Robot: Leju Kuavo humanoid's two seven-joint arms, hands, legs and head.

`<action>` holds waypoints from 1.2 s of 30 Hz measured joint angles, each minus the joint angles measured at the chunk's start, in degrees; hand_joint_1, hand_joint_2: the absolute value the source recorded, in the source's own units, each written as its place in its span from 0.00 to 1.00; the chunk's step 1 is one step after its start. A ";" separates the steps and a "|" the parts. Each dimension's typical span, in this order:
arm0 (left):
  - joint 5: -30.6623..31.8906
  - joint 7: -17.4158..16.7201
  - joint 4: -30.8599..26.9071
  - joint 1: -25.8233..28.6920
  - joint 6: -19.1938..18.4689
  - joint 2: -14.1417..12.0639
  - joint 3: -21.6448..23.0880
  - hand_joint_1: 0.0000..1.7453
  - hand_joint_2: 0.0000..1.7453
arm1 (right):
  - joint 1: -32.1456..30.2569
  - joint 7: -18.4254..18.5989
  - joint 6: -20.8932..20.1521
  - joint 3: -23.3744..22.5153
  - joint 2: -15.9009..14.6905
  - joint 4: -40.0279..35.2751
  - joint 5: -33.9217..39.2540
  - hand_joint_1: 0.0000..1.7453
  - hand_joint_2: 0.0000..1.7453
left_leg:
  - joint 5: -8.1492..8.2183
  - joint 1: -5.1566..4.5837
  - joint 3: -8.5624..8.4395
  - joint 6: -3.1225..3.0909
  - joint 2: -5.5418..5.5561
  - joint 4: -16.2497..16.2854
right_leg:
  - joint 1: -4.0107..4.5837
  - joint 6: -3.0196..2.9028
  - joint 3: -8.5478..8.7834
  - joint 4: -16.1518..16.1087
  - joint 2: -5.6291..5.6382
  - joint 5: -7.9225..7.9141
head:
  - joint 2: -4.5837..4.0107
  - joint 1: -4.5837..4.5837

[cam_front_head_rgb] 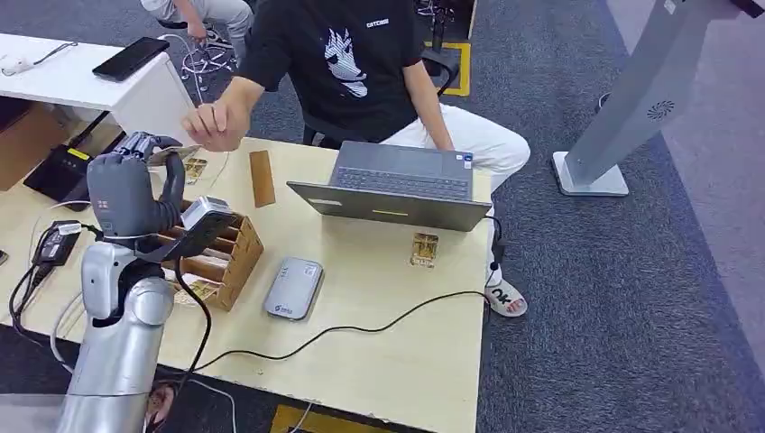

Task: Pass the card to the sensor for recognition and then transmit it.

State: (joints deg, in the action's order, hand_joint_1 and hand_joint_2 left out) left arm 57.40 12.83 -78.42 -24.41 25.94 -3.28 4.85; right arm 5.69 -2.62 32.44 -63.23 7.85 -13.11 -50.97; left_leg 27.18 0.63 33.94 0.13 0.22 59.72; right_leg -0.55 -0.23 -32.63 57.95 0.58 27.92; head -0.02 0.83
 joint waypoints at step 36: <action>1.70 -2.45 2.86 8.61 -7.65 2.23 12.48 1.00 1.00 | -0.21 -0.55 -0.02 0.00 0.02 0.02 0.61 0.00 1.00 | 0.05 -0.05 0.08 -0.08 0.00 0.00 | -0.06 0.03 -0.06 -0.04 0.00 0.02 | -0.02 0.02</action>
State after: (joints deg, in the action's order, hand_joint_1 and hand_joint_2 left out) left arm 59.10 10.38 -75.56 -15.79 18.29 -1.05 17.33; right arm 5.47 -3.17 32.41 -63.23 7.87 -13.09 -50.36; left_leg 27.23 0.58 34.02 0.05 0.22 59.72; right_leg -0.61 -0.21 -32.69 57.91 0.58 27.94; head -0.04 0.85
